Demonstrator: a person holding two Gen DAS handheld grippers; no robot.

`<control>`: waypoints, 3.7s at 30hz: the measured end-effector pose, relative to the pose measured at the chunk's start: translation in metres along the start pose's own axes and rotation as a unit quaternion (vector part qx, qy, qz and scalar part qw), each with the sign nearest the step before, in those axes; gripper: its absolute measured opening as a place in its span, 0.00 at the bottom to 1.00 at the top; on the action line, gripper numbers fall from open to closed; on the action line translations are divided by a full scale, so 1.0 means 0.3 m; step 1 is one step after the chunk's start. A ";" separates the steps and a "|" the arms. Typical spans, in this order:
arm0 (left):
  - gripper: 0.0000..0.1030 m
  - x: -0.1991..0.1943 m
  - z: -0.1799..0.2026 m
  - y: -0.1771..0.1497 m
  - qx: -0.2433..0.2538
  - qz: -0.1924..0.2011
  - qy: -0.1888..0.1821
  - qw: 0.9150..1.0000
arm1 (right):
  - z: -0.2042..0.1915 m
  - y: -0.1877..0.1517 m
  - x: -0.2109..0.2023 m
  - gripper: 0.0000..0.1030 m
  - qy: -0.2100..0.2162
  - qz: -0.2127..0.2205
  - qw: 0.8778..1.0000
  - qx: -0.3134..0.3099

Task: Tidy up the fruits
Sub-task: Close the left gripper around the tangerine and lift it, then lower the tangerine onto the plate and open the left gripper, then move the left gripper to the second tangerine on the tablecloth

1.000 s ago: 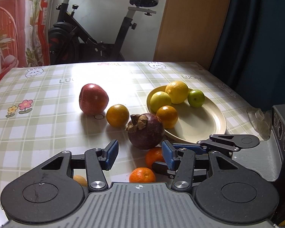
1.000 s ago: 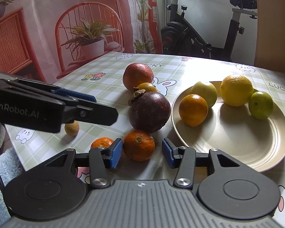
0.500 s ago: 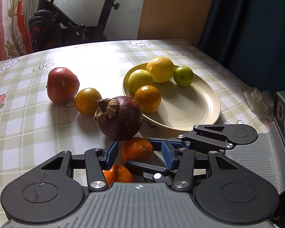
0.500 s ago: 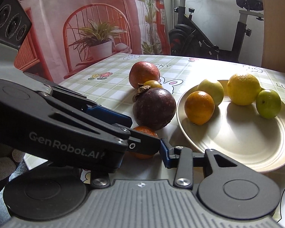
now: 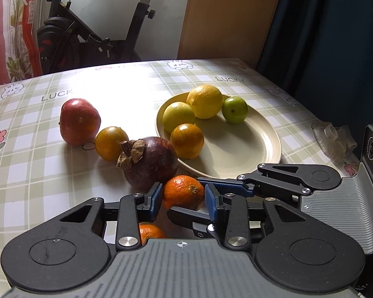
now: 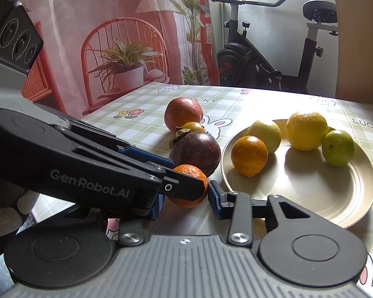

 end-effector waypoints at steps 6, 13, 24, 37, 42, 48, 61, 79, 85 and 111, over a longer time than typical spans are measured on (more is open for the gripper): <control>0.38 0.007 0.071 0.073 0.024 0.012 -0.010 1.000 | 0.062 0.043 -0.054 0.39 -0.019 0.018 1.000 0.007; 0.38 0.097 0.156 0.203 0.049 0.021 -0.030 0.998 | 0.220 0.114 -0.075 0.39 -0.046 0.033 0.998 0.032; 0.38 0.299 0.186 0.283 0.050 -0.005 -0.025 0.998 | 0.396 0.116 0.005 0.39 -0.067 0.015 0.996 0.060; 0.39 0.352 0.173 0.279 0.039 -0.015 -0.032 0.999 | 0.432 0.104 0.048 0.39 -0.080 -0.011 0.995 0.063; 0.43 0.321 0.173 0.282 0.044 -0.008 -0.031 0.999 | 0.425 0.103 0.066 0.43 -0.088 -0.016 0.994 0.065; 0.53 0.254 0.157 0.306 0.033 0.018 -0.026 0.999 | 0.396 0.130 0.023 0.49 -0.088 -0.007 0.995 0.055; 0.53 0.016 0.095 0.275 0.030 0.064 0.019 0.997 | 0.248 0.157 -0.078 0.49 -0.081 0.030 0.994 0.061; 0.53 -0.231 -0.097 0.089 -0.032 0.104 0.098 0.989 | 0.013 0.088 -0.102 0.49 -0.044 0.037 0.998 0.016; 0.53 -0.273 -0.168 0.039 -0.060 0.099 0.109 0.987 | -0.020 0.072 -0.105 0.49 -0.038 0.030 0.999 0.007; 0.52 -0.147 -0.143 -0.074 -0.083 0.034 0.030 0.996 | -0.157 -0.067 0.044 0.48 0.031 -0.053 0.997 -0.039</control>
Point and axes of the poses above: each gripper's, at about its wrist camera, not at the fingertips, and x roughly the way its jaws point, z to its right, y to its top, the point moved 10 cm from there along x, roughly the way its jaws point, and after that the axes turned 1 degree about y, right-handed, at the moved point
